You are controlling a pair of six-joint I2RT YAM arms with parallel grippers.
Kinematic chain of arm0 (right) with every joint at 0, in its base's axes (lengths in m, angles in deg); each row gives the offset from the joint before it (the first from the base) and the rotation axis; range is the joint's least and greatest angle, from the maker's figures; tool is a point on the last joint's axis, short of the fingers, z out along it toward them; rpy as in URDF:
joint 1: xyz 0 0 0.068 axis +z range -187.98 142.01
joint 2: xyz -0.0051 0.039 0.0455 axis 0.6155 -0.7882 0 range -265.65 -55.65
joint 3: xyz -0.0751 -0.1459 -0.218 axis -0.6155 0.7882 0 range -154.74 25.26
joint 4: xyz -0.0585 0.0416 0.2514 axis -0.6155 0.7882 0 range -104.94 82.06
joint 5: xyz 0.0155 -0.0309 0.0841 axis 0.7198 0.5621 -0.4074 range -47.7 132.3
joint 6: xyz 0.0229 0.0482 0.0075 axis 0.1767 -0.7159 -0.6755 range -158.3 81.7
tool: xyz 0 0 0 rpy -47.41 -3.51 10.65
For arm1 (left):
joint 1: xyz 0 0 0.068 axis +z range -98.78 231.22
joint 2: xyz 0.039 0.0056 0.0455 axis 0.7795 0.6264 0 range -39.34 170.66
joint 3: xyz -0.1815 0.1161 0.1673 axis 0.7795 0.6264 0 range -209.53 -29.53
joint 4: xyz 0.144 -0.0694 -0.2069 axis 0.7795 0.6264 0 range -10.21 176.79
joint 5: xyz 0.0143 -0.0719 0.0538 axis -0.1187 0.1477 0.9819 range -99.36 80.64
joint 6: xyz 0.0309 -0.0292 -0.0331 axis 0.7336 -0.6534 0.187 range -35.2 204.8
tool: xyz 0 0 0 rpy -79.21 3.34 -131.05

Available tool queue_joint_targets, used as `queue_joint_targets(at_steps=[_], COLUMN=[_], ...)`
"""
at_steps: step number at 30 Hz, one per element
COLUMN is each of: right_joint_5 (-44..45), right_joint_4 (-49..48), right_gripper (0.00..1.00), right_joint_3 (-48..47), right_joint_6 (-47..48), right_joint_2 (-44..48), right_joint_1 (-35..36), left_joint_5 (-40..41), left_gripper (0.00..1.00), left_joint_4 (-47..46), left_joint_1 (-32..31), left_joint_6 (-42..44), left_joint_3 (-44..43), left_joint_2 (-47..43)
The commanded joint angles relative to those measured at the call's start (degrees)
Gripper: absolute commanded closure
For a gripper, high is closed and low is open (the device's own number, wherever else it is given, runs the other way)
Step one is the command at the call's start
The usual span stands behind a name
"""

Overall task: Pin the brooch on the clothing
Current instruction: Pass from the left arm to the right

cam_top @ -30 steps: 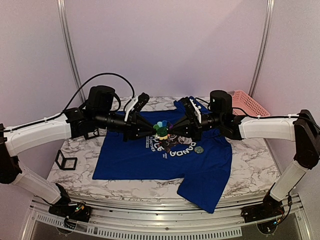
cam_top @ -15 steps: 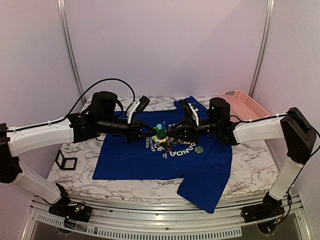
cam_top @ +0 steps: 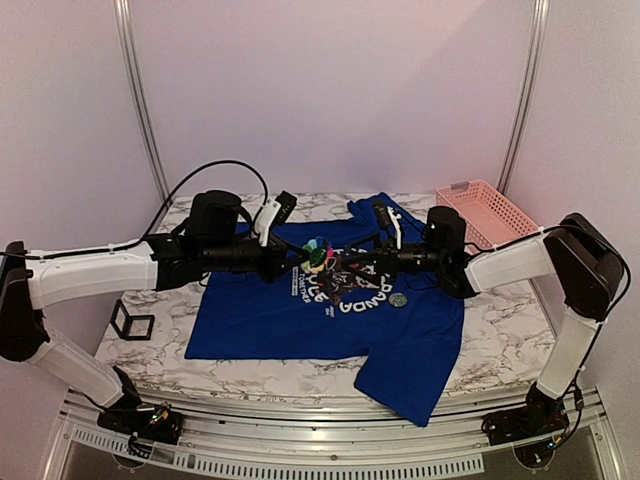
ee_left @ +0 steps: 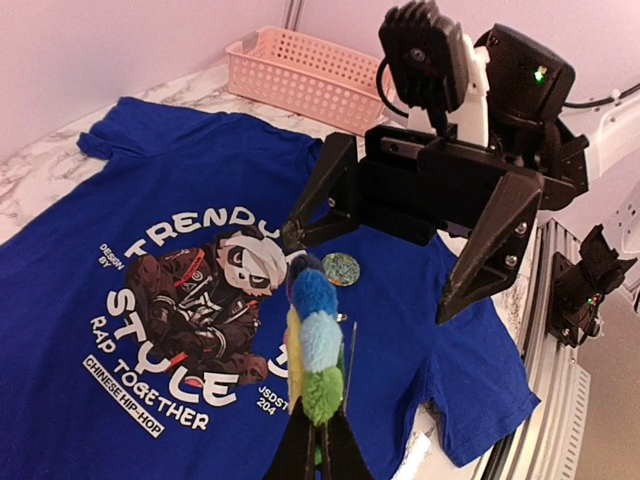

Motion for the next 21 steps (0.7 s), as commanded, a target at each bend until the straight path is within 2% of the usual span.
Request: queue_joint_targets(at_steps=[1,2,5,10,13,21], right_joint_5=[3.0,3.5,4.3,3.0,1.7,0.7], right_joint_4=[-13.9,-16.4,-21.4,-21.8,-22.3,-21.4], right_gripper=[0.08,0.02,0.01,0.01,0.04,0.18], right_joint_3=[0.9,1.2,1.7,-0.5,-1.7,-5.9], right_joint_6=[-12.4,-14.5,-18.9,-19.5,-19.4,-20.8], right_joint_2=[-3.7,-4.3,-6.3,-8.3,-9.4,-12.6], right_joint_1=[-0.4,-0.4,-0.3,0.1,0.5,0.9], left_joint_5=[1.6,1.3,0.8,-0.2,-0.3,-1.2], left_gripper=[1.00,1.00,1.00,1.00,1.00,1.00], left_joint_4=[-6.5,-6.8,-7.7,-8.9,-9.2,-10.0], left_joint_1=[-0.6,-0.6,-0.6,-0.6,-0.6,-0.6], left_joint_6=[-1.9,-1.9,-1.9,-3.0,-3.4,-4.0], left_joint_3=[1.3,1.1,0.9,0.7,0.8,0.9], left_joint_2=[1.6,1.9,2.4,3.0,3.1,3.4])
